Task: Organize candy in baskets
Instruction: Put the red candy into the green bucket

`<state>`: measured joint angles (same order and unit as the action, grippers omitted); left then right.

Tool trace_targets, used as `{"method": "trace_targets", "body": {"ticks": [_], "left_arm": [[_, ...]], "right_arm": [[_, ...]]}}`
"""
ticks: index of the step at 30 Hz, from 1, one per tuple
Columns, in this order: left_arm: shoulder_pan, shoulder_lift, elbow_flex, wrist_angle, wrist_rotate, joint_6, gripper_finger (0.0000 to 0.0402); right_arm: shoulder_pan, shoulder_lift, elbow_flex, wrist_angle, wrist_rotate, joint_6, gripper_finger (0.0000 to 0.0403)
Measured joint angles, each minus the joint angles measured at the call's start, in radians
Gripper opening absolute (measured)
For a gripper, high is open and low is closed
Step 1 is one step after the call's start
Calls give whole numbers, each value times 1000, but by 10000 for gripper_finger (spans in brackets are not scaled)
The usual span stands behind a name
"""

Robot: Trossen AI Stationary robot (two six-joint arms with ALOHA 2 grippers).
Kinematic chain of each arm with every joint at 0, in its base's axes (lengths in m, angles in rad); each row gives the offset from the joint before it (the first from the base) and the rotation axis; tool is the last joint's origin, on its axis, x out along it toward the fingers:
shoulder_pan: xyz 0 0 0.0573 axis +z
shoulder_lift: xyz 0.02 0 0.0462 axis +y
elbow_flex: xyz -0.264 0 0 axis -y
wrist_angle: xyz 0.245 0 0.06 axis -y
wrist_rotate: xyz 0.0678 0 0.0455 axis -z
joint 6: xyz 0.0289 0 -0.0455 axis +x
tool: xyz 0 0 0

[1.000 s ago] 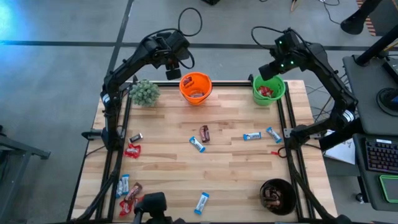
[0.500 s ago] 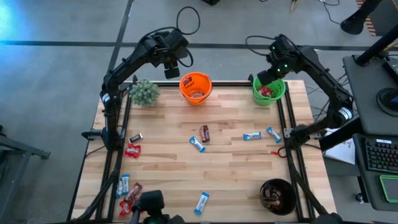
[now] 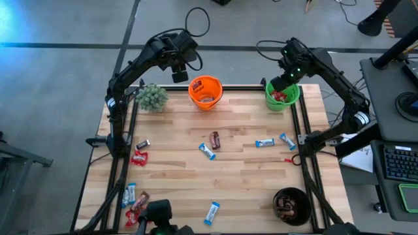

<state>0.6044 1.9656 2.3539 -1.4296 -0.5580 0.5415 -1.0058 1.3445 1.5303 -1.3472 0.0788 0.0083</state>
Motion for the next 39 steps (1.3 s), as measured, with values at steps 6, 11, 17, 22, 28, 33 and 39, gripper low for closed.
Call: {"method": "trace_targets", "body": {"ticks": [6,11,17,22,28,33,39], "left_arm": [[0,0,0,-1,0,0,155],[0,0,0,-12,0,0,155],[0,0,0,-21,0,0,155],[0,0,0,-27,0,0,155],[0,0,0,-26,0,0,155],[0,0,0,-26,0,0,155],[0,0,0,-29,0,0,155]], "right_arm": [[0,0,-2,-7,-3,-20,13],[0,0,-6,-16,-6,-48,13],[4,17,-11,-51,1,-105,13],[5,41,-11,-50,21,-93,13],[4,47,-11,-48,26,-93,13],[4,47,-11,-44,27,-112,13],[4,47,-11,-72,27,-166,16]]}}
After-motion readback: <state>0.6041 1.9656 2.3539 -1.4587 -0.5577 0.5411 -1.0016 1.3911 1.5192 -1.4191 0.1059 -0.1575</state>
